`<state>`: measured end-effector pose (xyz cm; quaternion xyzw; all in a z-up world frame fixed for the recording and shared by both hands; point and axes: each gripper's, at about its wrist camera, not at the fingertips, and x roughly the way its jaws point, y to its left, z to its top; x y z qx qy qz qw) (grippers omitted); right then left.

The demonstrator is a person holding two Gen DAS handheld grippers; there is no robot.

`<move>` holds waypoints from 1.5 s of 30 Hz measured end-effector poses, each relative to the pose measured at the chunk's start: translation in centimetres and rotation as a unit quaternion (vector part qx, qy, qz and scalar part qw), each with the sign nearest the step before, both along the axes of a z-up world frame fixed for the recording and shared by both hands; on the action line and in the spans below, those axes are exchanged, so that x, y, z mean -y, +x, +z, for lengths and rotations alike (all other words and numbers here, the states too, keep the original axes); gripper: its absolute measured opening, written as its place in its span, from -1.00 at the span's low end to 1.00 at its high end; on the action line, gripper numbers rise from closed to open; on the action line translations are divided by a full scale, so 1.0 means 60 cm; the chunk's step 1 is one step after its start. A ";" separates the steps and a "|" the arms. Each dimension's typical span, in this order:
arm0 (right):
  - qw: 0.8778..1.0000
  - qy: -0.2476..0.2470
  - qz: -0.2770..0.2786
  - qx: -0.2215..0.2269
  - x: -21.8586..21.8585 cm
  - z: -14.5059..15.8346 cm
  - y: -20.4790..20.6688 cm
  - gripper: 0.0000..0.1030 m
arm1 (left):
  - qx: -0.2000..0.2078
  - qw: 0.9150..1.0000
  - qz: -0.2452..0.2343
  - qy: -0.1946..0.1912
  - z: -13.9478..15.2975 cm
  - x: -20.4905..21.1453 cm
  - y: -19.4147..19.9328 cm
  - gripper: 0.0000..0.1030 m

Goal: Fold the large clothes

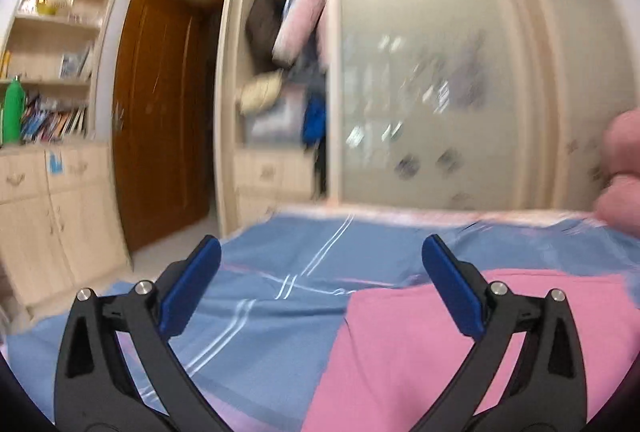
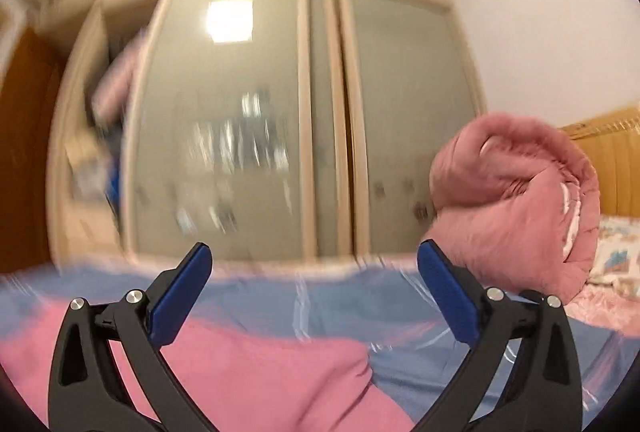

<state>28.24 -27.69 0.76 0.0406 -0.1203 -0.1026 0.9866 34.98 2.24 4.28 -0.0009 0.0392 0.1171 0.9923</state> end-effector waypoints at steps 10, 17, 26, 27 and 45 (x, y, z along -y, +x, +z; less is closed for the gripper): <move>0.985 0.041 0.039 -0.161 -0.044 -0.097 -0.390 0.97 | -0.062 0.991 -0.070 -0.097 -0.110 0.051 -0.451 0.96; 0.959 -0.001 0.066 -0.277 -0.141 -0.104 -0.417 0.97 | -0.130 0.987 -0.067 -0.073 -0.113 0.074 -0.476 0.96; 0.955 -0.014 0.052 -0.291 -0.174 -0.107 -0.415 0.97 | -0.226 0.970 -0.089 -0.029 -0.155 0.111 -0.483 0.96; 0.953 -0.012 0.047 -0.298 -0.168 -0.112 -0.409 0.97 | -0.222 0.971 -0.087 -0.021 -0.152 0.112 -0.482 0.96; 0.945 -0.002 0.060 -0.322 -0.173 -0.126 -0.392 0.97 | -0.217 0.973 -0.081 -0.017 -0.135 0.106 -0.478 0.96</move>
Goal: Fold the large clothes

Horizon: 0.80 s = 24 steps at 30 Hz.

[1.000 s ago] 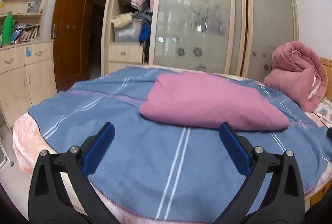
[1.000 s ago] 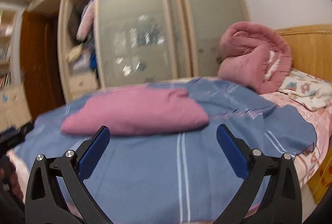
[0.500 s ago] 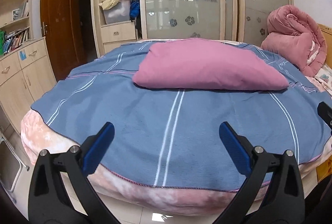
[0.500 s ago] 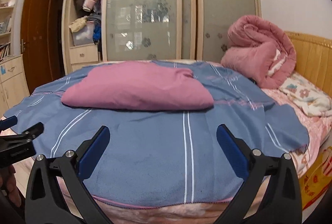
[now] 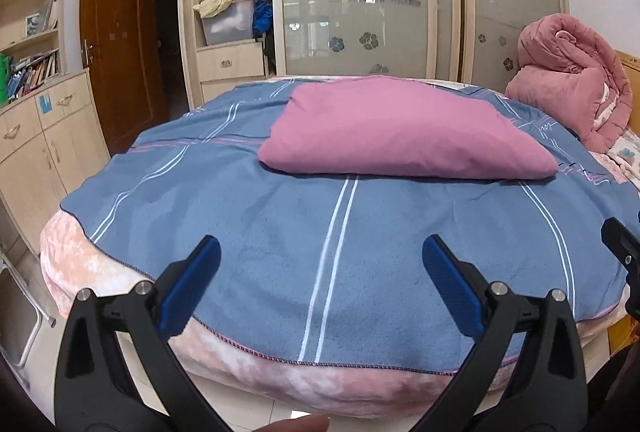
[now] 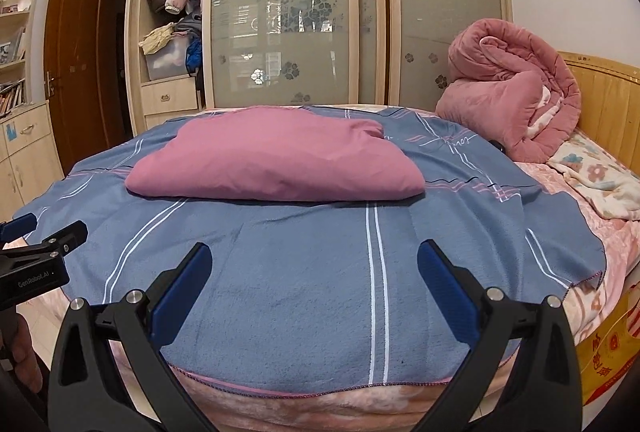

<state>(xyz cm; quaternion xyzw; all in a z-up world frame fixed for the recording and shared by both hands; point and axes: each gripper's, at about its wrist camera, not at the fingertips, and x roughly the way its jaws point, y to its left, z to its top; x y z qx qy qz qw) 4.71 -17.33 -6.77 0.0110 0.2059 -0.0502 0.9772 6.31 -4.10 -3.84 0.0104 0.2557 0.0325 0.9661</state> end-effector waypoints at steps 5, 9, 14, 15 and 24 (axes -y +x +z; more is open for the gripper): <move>1.000 -0.003 0.000 0.000 0.000 -0.001 0.001 0.97 | 0.001 1.000 0.005 -0.009 0.000 -0.002 0.001 0.96; 1.000 -0.001 0.003 -0.003 -0.001 -0.003 0.003 0.97 | -0.004 1.000 0.006 -0.017 -0.001 -0.004 0.004 0.96; 1.000 -0.001 0.006 -0.001 -0.002 -0.002 0.003 0.97 | -0.001 1.000 0.002 -0.013 -0.002 0.000 0.002 0.96; 1.000 -0.001 0.006 -0.002 -0.001 -0.002 0.003 0.97 | -0.001 1.000 0.003 -0.010 -0.002 0.001 0.002 0.96; 1.000 0.006 0.008 -0.005 0.001 0.001 0.002 0.97 | -0.007 1.000 -0.003 -0.009 -0.003 0.004 0.004 0.96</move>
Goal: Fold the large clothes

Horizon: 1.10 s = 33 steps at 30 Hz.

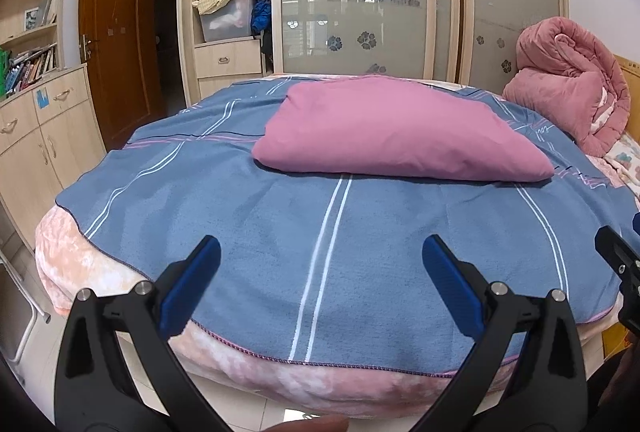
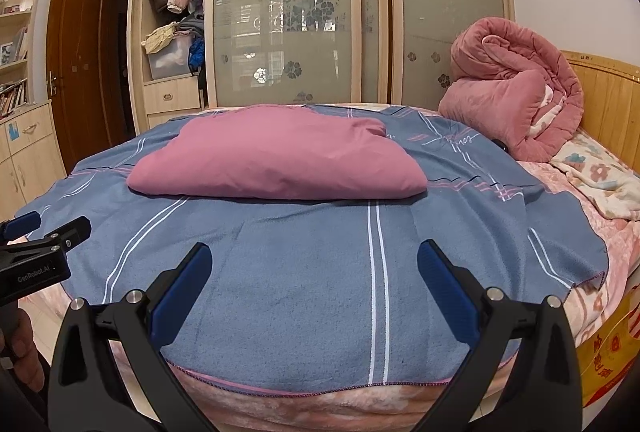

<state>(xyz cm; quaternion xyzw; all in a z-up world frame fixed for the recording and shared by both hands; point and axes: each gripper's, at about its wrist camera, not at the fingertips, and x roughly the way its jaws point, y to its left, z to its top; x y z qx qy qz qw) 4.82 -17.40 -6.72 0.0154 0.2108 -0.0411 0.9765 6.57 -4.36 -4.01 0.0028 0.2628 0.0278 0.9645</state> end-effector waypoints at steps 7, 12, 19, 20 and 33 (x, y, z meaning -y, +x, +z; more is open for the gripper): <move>1.000 0.002 0.002 0.001 0.002 0.003 -0.004 0.97 | 0.021 1.000 0.004 -0.006 0.008 -0.001 -0.005 0.96; 1.000 0.002 0.000 0.004 0.003 0.003 -0.004 0.97 | 0.022 1.000 0.010 -0.010 0.011 -0.002 -0.006 0.96; 1.000 0.003 -0.001 0.005 0.005 0.003 -0.004 0.97 | 0.025 0.999 0.008 -0.026 0.017 -0.007 -0.007 0.96; 1.000 0.002 -0.001 0.005 0.006 0.003 -0.004 0.97 | 0.023 0.999 0.007 -0.024 0.017 -0.007 -0.006 0.96; 1.000 0.001 0.001 0.004 0.007 0.000 -0.004 0.97 | 0.020 0.999 -0.014 -0.035 0.018 -0.007 -0.010 0.96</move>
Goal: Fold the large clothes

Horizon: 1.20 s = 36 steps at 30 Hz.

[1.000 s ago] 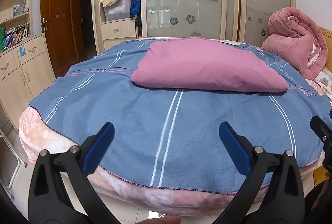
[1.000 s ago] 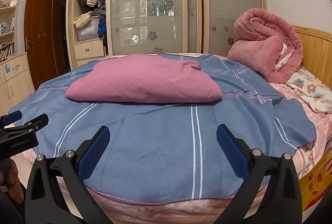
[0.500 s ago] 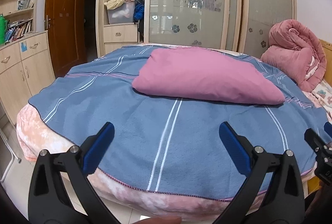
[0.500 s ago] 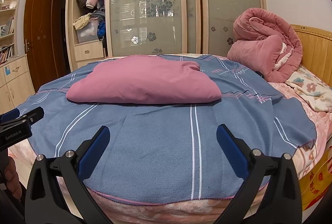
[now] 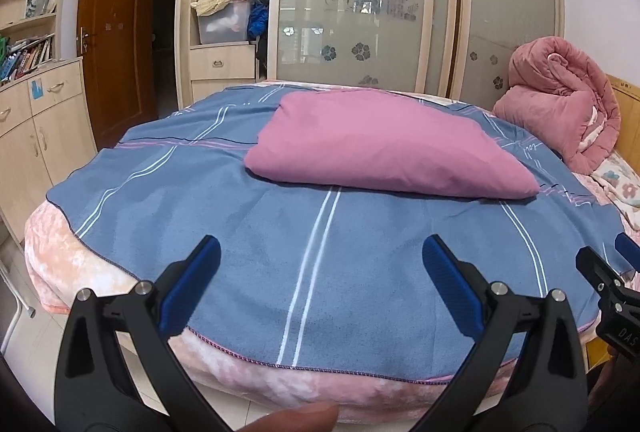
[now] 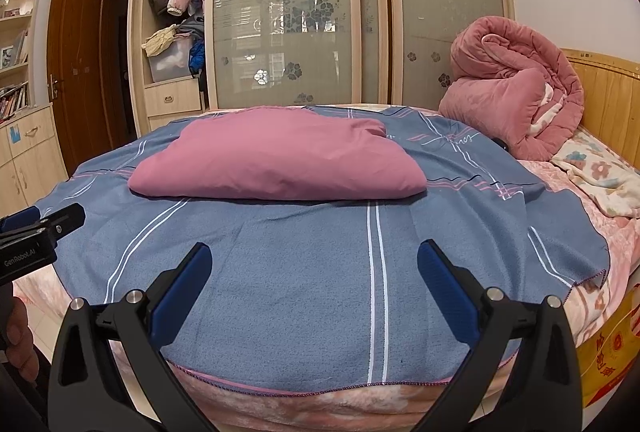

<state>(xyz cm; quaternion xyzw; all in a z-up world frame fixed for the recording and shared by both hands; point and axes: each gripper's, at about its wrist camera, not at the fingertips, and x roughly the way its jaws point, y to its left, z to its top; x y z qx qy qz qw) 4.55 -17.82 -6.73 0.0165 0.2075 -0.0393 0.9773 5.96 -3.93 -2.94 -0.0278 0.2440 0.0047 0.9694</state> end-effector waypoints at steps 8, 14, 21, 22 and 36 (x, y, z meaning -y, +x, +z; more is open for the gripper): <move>1.000 -0.001 0.000 0.002 0.000 -0.001 -0.001 0.97 | -0.002 1.000 -0.003 0.006 -0.002 0.002 0.000 0.96; 1.000 0.000 -0.001 0.002 0.000 -0.001 -0.001 0.97 | -0.004 1.000 -0.002 0.011 -0.002 0.004 0.001 0.96; 1.000 0.002 -0.001 0.001 0.002 -0.001 -0.001 0.97 | -0.006 1.000 -0.002 0.010 -0.003 0.003 0.001 0.96; 1.000 0.002 -0.002 0.002 0.003 -0.001 -0.002 0.97 | -0.006 1.000 -0.001 0.010 -0.003 0.004 0.001 0.96; 1.000 0.004 -0.003 0.003 0.009 0.002 -0.004 0.97 | -0.008 1.000 -0.002 0.013 -0.004 0.001 0.001 0.96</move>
